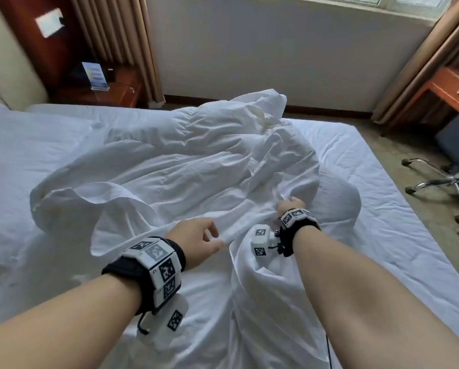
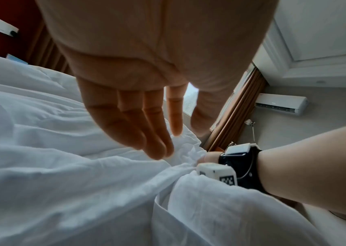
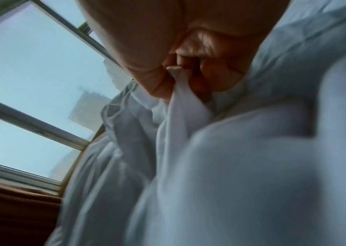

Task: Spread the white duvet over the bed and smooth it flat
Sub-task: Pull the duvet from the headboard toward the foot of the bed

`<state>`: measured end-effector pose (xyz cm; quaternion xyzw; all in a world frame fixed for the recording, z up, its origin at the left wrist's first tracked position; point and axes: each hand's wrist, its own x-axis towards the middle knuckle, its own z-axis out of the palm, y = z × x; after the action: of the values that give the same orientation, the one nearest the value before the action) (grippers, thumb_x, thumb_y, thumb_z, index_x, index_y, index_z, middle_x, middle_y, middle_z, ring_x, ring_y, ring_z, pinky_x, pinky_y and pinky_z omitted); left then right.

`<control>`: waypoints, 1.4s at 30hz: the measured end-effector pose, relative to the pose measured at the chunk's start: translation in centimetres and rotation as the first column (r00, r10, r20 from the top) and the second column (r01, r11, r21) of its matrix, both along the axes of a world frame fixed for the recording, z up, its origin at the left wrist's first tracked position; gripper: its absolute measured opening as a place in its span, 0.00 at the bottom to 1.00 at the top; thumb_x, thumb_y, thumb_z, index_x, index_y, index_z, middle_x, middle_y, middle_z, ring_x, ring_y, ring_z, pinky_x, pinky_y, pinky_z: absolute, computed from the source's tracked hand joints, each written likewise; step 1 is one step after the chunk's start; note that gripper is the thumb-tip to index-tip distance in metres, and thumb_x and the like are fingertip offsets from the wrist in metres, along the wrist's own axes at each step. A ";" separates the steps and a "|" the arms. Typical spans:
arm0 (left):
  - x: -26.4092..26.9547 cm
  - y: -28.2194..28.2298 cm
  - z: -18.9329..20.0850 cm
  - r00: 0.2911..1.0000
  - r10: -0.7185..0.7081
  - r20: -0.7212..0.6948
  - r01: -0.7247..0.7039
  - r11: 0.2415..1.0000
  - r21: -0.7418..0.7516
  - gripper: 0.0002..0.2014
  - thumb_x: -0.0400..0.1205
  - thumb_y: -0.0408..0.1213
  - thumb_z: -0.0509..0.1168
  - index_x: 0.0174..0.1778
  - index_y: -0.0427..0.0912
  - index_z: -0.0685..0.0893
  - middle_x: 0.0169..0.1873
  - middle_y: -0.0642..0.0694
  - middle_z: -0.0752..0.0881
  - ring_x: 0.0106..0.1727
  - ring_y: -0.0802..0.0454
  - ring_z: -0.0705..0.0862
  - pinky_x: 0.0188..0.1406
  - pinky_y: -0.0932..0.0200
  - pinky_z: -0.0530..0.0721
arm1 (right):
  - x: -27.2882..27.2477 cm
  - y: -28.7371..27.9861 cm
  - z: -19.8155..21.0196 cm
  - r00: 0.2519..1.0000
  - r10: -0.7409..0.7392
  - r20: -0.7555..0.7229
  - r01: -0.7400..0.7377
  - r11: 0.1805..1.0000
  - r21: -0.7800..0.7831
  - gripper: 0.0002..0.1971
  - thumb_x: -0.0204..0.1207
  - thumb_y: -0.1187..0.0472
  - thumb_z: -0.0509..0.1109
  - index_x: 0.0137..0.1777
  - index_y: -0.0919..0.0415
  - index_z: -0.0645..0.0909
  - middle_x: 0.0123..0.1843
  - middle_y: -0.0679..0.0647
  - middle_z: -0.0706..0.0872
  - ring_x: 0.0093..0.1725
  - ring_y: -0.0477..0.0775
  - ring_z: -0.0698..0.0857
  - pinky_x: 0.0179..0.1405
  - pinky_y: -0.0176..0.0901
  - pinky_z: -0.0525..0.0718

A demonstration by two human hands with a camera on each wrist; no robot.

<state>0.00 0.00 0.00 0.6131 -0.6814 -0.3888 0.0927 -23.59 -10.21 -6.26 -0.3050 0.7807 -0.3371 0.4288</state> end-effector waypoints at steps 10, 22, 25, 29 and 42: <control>4.4 1.2 5.4 0.601 0.626 -0.497 -0.211 0.724 0.657 0.32 0.70 0.57 0.72 0.66 0.44 0.73 0.50 0.39 0.85 0.42 0.42 0.89 0.32 0.50 0.88 | 13.5 12.4 10.1 0.566 0.773 0.286 -0.667 0.634 -0.392 0.09 0.54 0.70 0.62 0.29 0.66 0.84 0.25 0.48 0.80 0.26 0.45 0.77 0.27 0.34 0.74; 5.2 10.0 9.1 0.905 0.169 -0.390 -0.132 0.984 0.120 0.10 0.69 0.40 0.71 0.44 0.45 0.84 0.33 0.49 0.85 0.32 0.54 0.83 0.34 0.61 0.82 | 12.2 8.6 9.4 0.700 0.436 0.565 -0.468 0.878 -0.098 0.48 0.58 0.47 0.85 0.76 0.61 0.66 0.65 0.61 0.81 0.56 0.65 0.87 0.41 0.55 0.87; 8.6 12.1 11.0 0.825 0.312 -0.471 -0.289 0.949 0.123 0.19 0.65 0.51 0.77 0.47 0.46 0.84 0.45 0.42 0.90 0.44 0.51 0.89 0.50 0.56 0.87 | 17.2 10.4 11.0 0.703 0.546 0.456 -0.536 0.828 -0.164 0.28 0.55 0.59 0.81 0.55 0.71 0.82 0.47 0.68 0.83 0.43 0.64 0.85 0.40 0.55 0.81; 13.6 13.4 12.4 0.600 0.622 -0.503 -0.605 0.764 0.222 0.68 0.43 0.77 0.73 0.78 0.44 0.64 0.70 0.42 0.77 0.69 0.40 0.79 0.69 0.40 0.79 | 23.6 13.6 14.8 0.691 0.567 0.448 -0.483 0.823 -0.298 0.07 0.57 0.73 0.69 0.36 0.72 0.82 0.36 0.67 0.82 0.36 0.63 0.83 0.36 0.55 0.81; 26.5 19.9 12.6 0.840 0.512 -0.178 -0.524 0.852 -0.019 0.28 0.63 0.41 0.75 0.60 0.43 0.81 0.52 0.41 0.87 0.54 0.42 0.85 0.57 0.50 0.86 | 35.1 16.5 17.2 0.787 0.483 0.384 -0.514 0.857 -0.025 0.44 0.55 0.24 0.73 0.56 0.66 0.85 0.57 0.67 0.89 0.56 0.65 0.89 0.55 0.64 0.86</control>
<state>26.49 19.85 12.64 0.7363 -0.4928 -0.3760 0.2712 11.47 6.32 10.96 -0.4121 0.5881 -0.2322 0.6561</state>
